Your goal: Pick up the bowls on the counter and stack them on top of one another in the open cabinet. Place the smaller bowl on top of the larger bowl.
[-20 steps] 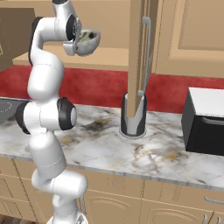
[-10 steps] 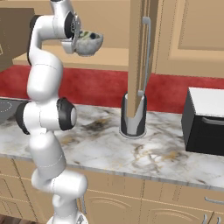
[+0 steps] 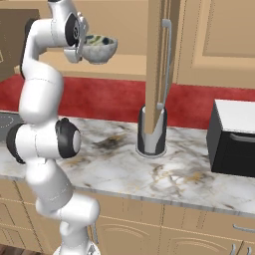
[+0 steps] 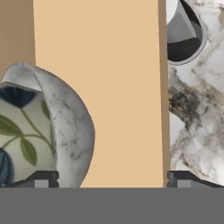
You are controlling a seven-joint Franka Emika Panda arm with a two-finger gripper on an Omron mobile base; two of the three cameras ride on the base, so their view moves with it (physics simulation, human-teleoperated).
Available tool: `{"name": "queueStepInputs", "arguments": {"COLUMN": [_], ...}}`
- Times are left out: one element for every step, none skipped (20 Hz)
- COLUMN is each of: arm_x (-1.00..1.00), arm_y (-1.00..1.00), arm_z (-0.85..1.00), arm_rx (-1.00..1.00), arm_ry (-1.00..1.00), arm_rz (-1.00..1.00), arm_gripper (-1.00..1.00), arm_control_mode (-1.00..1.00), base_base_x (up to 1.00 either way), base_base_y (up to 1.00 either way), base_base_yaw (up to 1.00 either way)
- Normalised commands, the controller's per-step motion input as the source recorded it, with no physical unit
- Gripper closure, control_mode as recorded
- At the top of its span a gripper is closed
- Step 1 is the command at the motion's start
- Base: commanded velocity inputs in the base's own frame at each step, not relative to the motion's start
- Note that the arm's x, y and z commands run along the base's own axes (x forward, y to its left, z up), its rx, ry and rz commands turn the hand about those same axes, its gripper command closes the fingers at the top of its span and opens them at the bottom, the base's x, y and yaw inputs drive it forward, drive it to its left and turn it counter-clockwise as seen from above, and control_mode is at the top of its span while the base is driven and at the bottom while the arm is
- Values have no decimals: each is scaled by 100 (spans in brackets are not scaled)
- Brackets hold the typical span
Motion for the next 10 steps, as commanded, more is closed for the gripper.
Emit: {"name": "queueStepInputs", "arguments": {"arm_x": [-47, -49, -49, -50, -51, -52, -51, -52, -53, -54], "arm_y": [-4, -4, -5, -6, -7, -8, -8, -9, -10, -9], "arm_z": [-5, -6, -6, -6, -5, -3, 0, 0, 0, 0], "arm_rx": [0, 0, 0, 0, 0, 0, 0, 0, 0, 0], "arm_ry": [-4, -4, -5, -4, -4, -4, -3, -2, -1, -1], "arm_rz": [-2, -2, -2, -2, -2, -2, -2, -2, -2, -3], "arm_gripper": [-100, -100, -100, -100, -100, -100, -100, -100, -100, -100], "arm_control_mode": [-100, -100, -100, -100, -100, -100, -100, -100, -100, -100], "base_base_x": [0, 0, 0, 0, 0, 0, 0, 0, 0, 0], "base_base_y": [0, 0, 0, 0, 0, 0, 0, 0, 0, 0], "base_base_yaw": [0, 0, 0, 0, 0, 0, 0, 0, 0, 0]}}
